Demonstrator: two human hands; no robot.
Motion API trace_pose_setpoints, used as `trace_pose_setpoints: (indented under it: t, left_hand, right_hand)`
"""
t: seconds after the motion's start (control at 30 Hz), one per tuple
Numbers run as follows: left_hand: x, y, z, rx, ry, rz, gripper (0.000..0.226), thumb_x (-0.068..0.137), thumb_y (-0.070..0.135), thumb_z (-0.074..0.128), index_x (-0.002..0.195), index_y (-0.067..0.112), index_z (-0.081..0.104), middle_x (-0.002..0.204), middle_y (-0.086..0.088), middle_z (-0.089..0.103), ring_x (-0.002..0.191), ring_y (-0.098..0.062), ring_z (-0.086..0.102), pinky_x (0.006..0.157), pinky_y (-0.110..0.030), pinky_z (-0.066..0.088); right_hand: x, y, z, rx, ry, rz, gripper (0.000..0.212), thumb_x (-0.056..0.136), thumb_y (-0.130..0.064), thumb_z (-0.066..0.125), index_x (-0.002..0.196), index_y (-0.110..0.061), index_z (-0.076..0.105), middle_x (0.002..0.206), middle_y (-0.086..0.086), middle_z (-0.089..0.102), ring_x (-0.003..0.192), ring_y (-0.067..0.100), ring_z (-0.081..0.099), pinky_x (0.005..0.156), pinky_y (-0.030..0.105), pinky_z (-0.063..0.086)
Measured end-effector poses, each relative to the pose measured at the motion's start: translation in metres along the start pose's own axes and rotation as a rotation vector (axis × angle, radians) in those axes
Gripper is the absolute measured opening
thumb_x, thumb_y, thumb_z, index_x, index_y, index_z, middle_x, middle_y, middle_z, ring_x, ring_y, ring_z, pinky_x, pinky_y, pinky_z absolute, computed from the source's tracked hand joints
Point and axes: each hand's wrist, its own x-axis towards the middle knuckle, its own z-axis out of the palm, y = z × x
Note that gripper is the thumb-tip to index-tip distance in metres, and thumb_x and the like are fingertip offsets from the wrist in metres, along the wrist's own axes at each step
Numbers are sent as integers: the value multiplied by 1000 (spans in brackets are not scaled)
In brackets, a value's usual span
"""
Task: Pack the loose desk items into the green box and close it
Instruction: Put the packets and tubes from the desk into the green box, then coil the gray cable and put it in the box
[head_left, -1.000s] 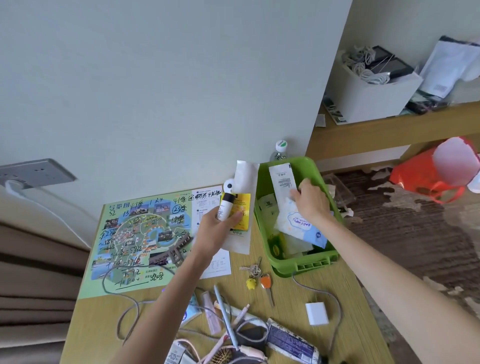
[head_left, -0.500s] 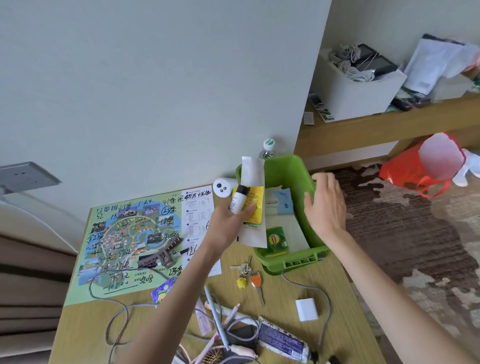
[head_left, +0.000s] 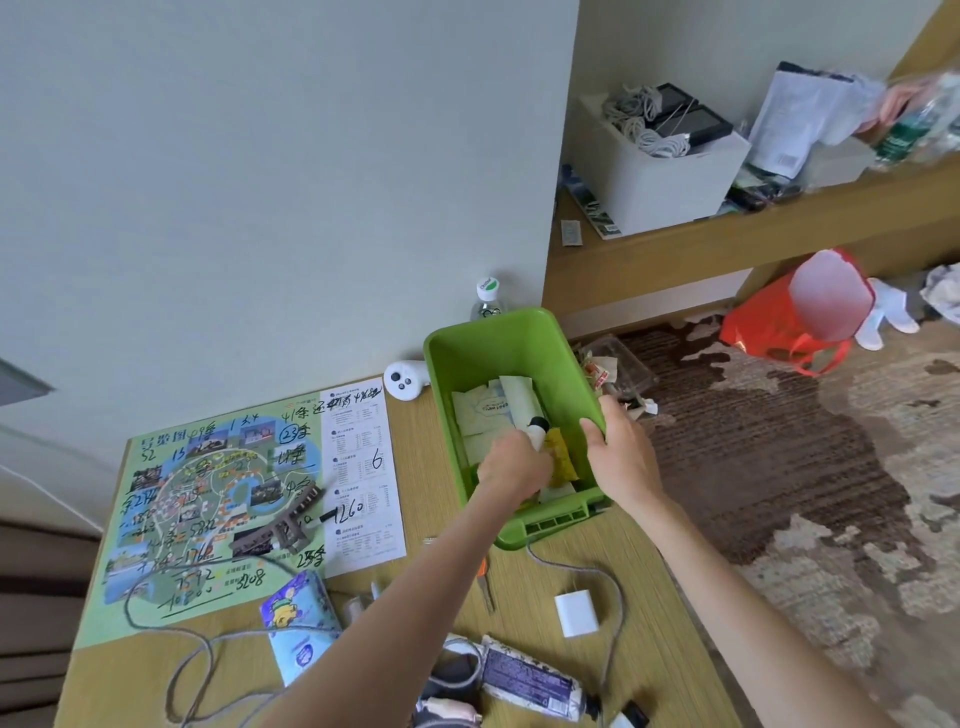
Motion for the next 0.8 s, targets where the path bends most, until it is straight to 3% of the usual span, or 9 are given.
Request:
trace_pose_setpoints:
  t: [0.13,0.23,0.33,0.37,0.43,0.5,0.6,0.7,0.8]
  left_hand:
    - [8,2,-1,26,148,18,26,98,32,48,99,6,50,94,-10,58,82,-30,61,58,-31,43]
    - [15,11,-4,-140,124,32,51,99,36,47,133,0,34,116,-18,60,102,-35,63,70,-38,47]
    - [18,12,-2,-135,-44,6,69,97,37,51,147,0,20,138,-20,49,123,-35,51,97,-42,46]
    - [19,9,-2,-97,-56,21,67,97,36,51,147,1,23,140,-20,46,126,-35,48,102,-44,44]
    - [16,5,-7,-65,0,89,54,98,31,50,143,4,35,140,-17,47,123,-32,50,98,-41,47]
    - [9,1,-17,-109,107,182,41,99,26,49,135,7,47,132,-12,56,112,-25,58,88,-35,51]
    - [-6,-11,-37,-223,328,313,26,98,20,49,120,10,59,116,-4,66,98,-18,63,85,-35,54]
    - [-22,-34,-54,-318,520,354,18,97,17,50,108,11,63,103,0,68,89,-16,63,77,-34,54]
    - [-36,-67,-59,-366,662,318,15,95,14,50,103,12,63,97,2,68,83,-14,61,70,-30,51]
  right_hand:
    - [-1,1,2,-18,27,12,30,101,-25,46,123,-6,50,115,7,62,102,30,61,56,27,31]
    - [-1,-2,0,-32,49,11,26,101,-25,47,120,-8,51,112,6,63,97,28,61,50,22,22]
    - [-2,-4,-2,-6,51,-17,22,100,-22,48,115,-6,53,104,8,63,91,29,62,55,32,40]
    - [-2,-5,-3,9,46,-28,21,100,-21,49,113,-5,53,101,8,62,88,29,63,59,36,46]
    - [-2,-5,-5,23,38,-37,20,100,-21,49,111,-5,53,98,7,62,85,28,63,64,41,52]
    - [-2,-4,-5,25,31,-31,24,100,-22,49,116,-4,54,103,7,63,88,27,63,68,42,54]
    - [-2,-3,-3,38,40,-32,26,100,-21,50,118,-4,54,104,7,63,90,27,63,67,36,50]
    - [-4,-6,-3,26,98,-39,23,97,-17,55,117,-6,53,103,7,63,86,25,63,61,29,43]
    - [-12,-14,-11,2,208,-149,25,92,-8,59,116,-7,52,113,8,60,95,23,61,66,30,49]
